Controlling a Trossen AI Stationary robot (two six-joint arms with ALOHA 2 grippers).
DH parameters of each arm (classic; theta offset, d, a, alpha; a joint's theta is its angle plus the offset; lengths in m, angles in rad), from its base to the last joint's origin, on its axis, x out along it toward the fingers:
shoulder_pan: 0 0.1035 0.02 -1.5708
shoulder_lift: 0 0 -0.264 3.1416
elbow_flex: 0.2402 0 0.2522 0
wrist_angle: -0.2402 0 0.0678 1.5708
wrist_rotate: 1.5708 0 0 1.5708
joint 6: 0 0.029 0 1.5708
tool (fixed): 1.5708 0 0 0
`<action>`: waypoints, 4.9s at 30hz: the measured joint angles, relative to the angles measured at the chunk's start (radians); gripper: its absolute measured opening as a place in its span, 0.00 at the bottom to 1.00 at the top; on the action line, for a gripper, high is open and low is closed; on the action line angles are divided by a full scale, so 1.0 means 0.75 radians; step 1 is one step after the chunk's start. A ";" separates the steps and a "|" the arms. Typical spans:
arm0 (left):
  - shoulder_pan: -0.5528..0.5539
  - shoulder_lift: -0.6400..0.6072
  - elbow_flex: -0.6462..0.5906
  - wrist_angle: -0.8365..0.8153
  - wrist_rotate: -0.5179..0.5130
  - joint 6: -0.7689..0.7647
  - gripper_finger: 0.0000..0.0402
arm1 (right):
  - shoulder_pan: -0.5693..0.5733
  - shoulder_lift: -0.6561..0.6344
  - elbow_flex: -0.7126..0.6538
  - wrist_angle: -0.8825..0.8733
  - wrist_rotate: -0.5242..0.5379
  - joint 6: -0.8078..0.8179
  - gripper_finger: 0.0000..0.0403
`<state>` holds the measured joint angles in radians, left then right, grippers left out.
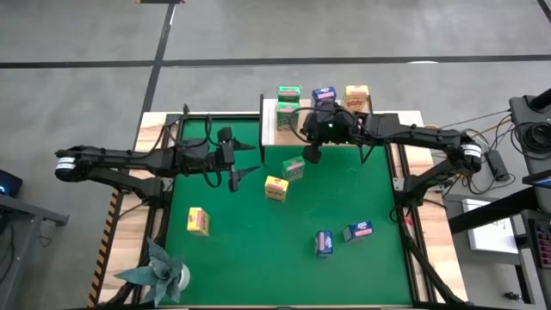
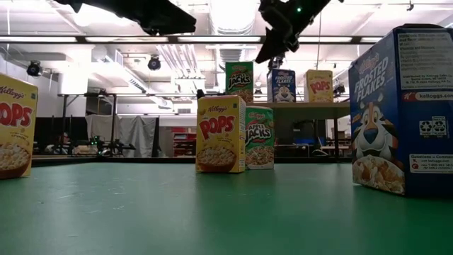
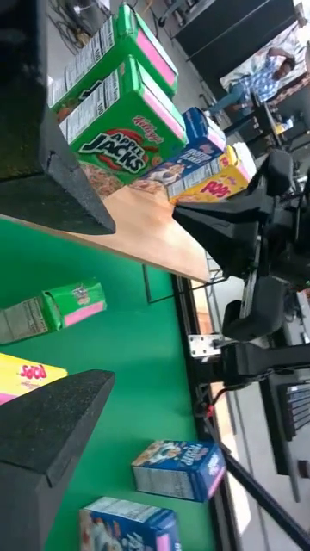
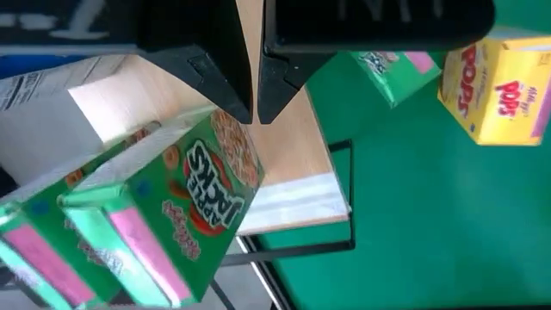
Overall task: Stack cereal on shelf
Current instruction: Adjust the blue cereal box, then put the top yellow cereal box on the shelf aligned with the other yellow cereal box
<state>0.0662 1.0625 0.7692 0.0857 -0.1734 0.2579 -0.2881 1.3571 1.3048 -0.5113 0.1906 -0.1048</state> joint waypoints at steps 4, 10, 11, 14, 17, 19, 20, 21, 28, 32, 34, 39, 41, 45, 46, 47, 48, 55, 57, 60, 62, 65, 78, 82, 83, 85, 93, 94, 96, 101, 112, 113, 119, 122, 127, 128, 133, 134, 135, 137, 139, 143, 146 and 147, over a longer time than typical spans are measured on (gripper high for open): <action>0.000 -0.001 0.000 -0.056 0.000 0.041 0.63 | 0.000 0.000 -0.020 0.000 0.111 0.054 0.03; 0.000 -0.013 0.000 -0.072 -0.001 0.076 0.63 | -0.001 0.001 -0.022 -0.011 0.239 0.195 0.03; 0.000 -0.016 0.000 -0.078 -0.001 0.084 0.63 | 0.000 0.001 -0.022 -0.010 0.239 0.200 0.03; 0.000 -0.020 0.000 -0.092 -0.001 0.098 0.63 | 0.000 0.007 -0.022 -0.009 0.239 0.218 0.03; 0.000 -0.023 0.000 -0.092 -0.001 0.113 0.63 | 0.000 0.018 -0.024 -0.010 0.268 0.227 0.03; 0.000 -0.024 0.000 -0.092 -0.001 0.126 0.63 | 0.000 0.020 -0.024 -0.023 0.335 0.222 0.03; 0.000 -0.024 0.000 -0.092 -0.001 0.129 0.63 | 0.000 0.019 -0.024 -0.028 0.377 0.220 0.03; 0.000 -0.024 0.000 -0.092 -0.001 0.129 0.63 | 0.000 0.019 -0.024 -0.033 0.419 0.219 0.03; 0.000 -0.024 0.000 -0.093 -0.002 0.155 0.63 | -0.070 0.030 -0.024 -0.064 0.505 0.156 0.03; 0.000 -0.024 0.000 -0.090 -0.002 0.159 0.63 | -0.124 0.056 -0.025 -0.038 0.504 0.102 0.03; 0.000 -0.024 0.000 -0.088 -0.002 0.167 0.63 | -0.142 0.064 -0.024 -0.028 0.489 0.089 0.03; 0.002 -0.024 0.000 -0.081 -0.002 0.169 0.63 | -0.173 0.088 -0.023 -0.029 0.434 0.089 0.03; 0.002 -0.024 0.000 -0.079 -0.002 0.169 0.63 | -0.179 0.093 -0.023 -0.020 0.434 0.088 0.03; 0.002 -0.024 0.000 -0.077 -0.002 0.169 0.63 | -0.188 0.108 -0.023 0.036 0.434 0.070 0.03; 0.002 -0.024 0.000 -0.075 -0.002 0.169 0.63 | -0.193 0.111 -0.023 0.050 0.434 0.068 0.03; 0.002 -0.024 0.000 -0.074 -0.002 0.169 0.63 | -0.195 0.114 -0.023 0.063 0.433 0.063 0.03; 0.002 -0.024 0.000 -0.074 -0.002 0.169 0.63 | -0.199 0.117 -0.023 0.076 0.434 0.059 0.03; 0.002 -0.024 0.000 -0.073 -0.002 0.165 0.63 | -0.217 0.129 -0.023 0.081 0.434 0.057 0.03; 0.002 -0.024 0.000 -0.073 -0.002 0.164 0.63 | -0.218 0.129 -0.023 0.082 0.434 0.055 0.03; 0.002 -0.024 0.001 -0.074 -0.002 0.158 0.63 | -0.219 0.130 -0.023 0.077 0.434 0.056 0.03; 0.002 -0.024 0.001 -0.074 -0.002 0.154 0.63 | -0.219 0.128 -0.023 0.057 0.434 0.056 0.03; 0.002 -0.024 0.001 -0.075 -0.002 0.145 0.63 | -0.218 0.124 -0.023 0.010 0.434 0.058 0.03; 0.002 -0.024 0.001 -0.076 -0.002 0.123 0.63 | -0.145 0.113 0.014 -0.160 0.436 0.058 0.03; 0.002 -0.025 0.001 -0.076 -0.002 0.114 0.63 | -0.173 0.113 0.009 -0.174 0.445 0.034 0.03; 0.002 -0.025 0.001 -0.076 -0.002 0.108 0.63 | -0.187 0.112 0.007 -0.175 0.445 0.022 0.03; 0.002 -0.025 0.001 -0.076 -0.002 0.098 0.63 | -0.216 0.112 0.007 -0.174 0.445 0.006 0.03; 0.002 -0.025 0.001 -0.076 -0.002 0.097 0.63 | -0.263 0.112 0.007 -0.170 0.444 -0.015 0.03; 0.002 -0.025 0.001 -0.076 -0.002 0.097 0.63 | -0.263 0.112 0.006 -0.170 0.444 -0.015 0.03; 0.002 -0.025 0.001 -0.076 -0.002 0.097 0.63 | -0.262 0.112 0.006 -0.170 0.432 -0.005 0.03; 0.002 -0.025 0.001 -0.076 -0.002 0.097 0.63 | -0.262 0.129 0.004 -0.139 0.334 0.021 0.03; 0.002 -0.025 0.001 -0.075 -0.001 0.098 0.63 | -0.263 0.210 0.002 -0.096 0.379 -0.032 0.03; 0.002 -0.025 0.001 -0.076 -0.001 0.098 0.63 | -0.263 0.210 0.002 -0.099 0.391 -0.034 0.03; 0.001 -0.025 0.001 -0.075 -0.001 0.098 0.63 | -0.263 0.209 0.002 -0.104 0.409 -0.052 0.03; 0.002 -0.025 0.001 -0.076 -0.001 0.098 0.63 | -0.262 0.209 0.002 -0.140 0.409 -0.041 0.03; 0.002 -0.025 0.001 -0.076 -0.001 0.098 0.63 | -0.263 0.209 0.002 -0.201 0.410 -0.014 0.03; 0.002 -0.025 0.001 -0.075 -0.001 0.097 0.63 | -0.263 0.209 0.002 -0.198 0.410 -0.015 0.03; 0.002 -0.025 0.001 -0.076 -0.001 0.093 0.63 | -0.276 0.208 0.002 -0.160 0.412 -0.056 0.03; 0.002 -0.025 0.001 -0.076 -0.001 0.093 0.63 | -0.280 0.208 0.002 -0.151 0.411 -0.064 0.03; 0.002 -0.025 0.001 -0.076 -0.001 0.093 0.63 | -0.280 0.208 0.002 -0.142 0.411 -0.070 0.03; 0.002 -0.025 0.001 -0.076 -0.001 0.092 0.63 | -0.280 0.208 0.002 -0.135 0.412 -0.085 0.03; 0.002 -0.025 0.001 -0.076 -0.001 0.092 0.63 | -0.280 0.208 0.002 -0.132 0.412 -0.093 0.03; 0.002 -0.025 0.001 -0.076 -0.001 0.092 0.63 | -0.268 0.208 0.002 -0.140 0.411 -0.081 0.03; 0.002 -0.025 0.001 -0.076 -0.001 0.092 0.63 | -0.238 0.199 0.002 -0.160 0.410 -0.060 0.03; 0.002 -0.025 0.001 -0.076 -0.001 0.092 0.63 | -0.223 0.191 0.002 -0.165 0.410 -0.053 0.03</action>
<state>0.0673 1.0439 0.7700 0.0288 -0.1740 0.3271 -0.4554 1.5005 1.3060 -0.6354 0.4980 -0.1445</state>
